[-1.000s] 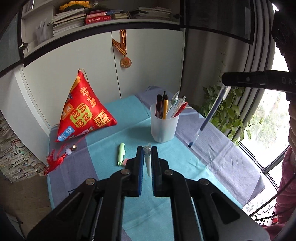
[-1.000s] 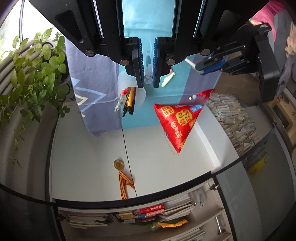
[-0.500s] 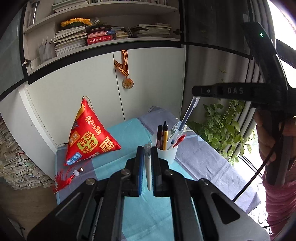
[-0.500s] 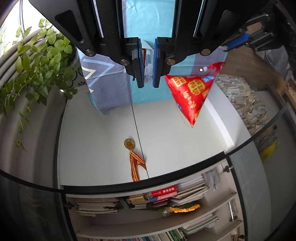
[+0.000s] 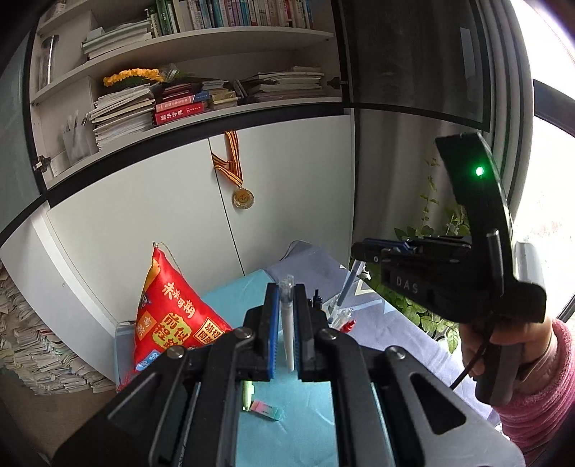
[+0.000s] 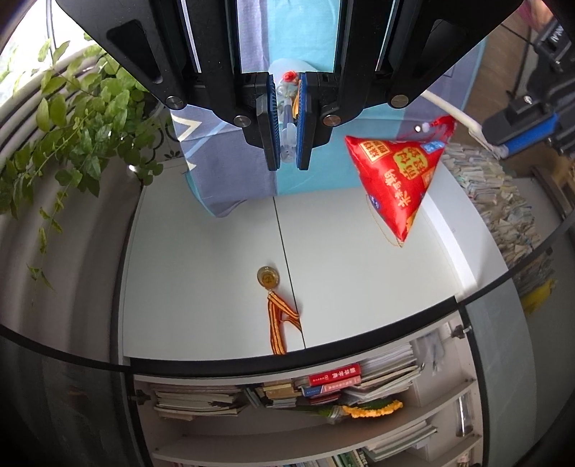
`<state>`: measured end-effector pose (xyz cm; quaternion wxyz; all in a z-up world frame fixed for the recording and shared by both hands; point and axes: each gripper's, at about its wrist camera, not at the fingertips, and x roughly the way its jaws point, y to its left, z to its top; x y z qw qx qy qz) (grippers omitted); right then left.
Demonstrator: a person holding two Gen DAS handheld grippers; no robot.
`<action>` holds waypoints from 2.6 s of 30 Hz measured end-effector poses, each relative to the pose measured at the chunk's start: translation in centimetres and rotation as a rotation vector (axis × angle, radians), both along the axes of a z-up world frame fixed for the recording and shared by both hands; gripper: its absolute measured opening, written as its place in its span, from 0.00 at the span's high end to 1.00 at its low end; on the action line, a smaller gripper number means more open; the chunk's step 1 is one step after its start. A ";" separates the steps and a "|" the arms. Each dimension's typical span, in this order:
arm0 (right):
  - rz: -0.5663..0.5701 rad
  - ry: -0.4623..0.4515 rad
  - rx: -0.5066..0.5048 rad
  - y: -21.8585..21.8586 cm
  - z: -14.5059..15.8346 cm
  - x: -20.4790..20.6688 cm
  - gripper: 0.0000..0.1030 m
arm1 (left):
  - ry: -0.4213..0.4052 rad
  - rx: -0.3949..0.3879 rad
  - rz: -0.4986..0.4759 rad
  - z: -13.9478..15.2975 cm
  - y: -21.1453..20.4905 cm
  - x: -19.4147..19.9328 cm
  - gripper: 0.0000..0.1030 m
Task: Organize stationery
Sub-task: 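Lower both pens into the frosted cup and open both tools, then grasp the light green highlighter with the left tool while the right tool approaches the eraser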
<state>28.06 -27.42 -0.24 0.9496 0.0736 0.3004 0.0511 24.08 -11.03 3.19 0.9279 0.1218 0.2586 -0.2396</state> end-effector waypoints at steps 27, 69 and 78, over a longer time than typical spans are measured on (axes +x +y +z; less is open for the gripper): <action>0.067 0.162 0.149 -1.9 -7.4 2.7 0.66 | 0.100 0.016 -0.023 -2.7 -4.1 6.3 0.95; 0.152 0.074 0.146 -0.5 -5.7 -6.5 0.52 | 0.294 0.057 0.200 -10.5 3.2 6.6 0.63; 0.321 0.150 -0.008 5.6 -7.8 -6.7 0.52 | 0.378 0.120 0.209 -15.1 5.8 6.6 0.61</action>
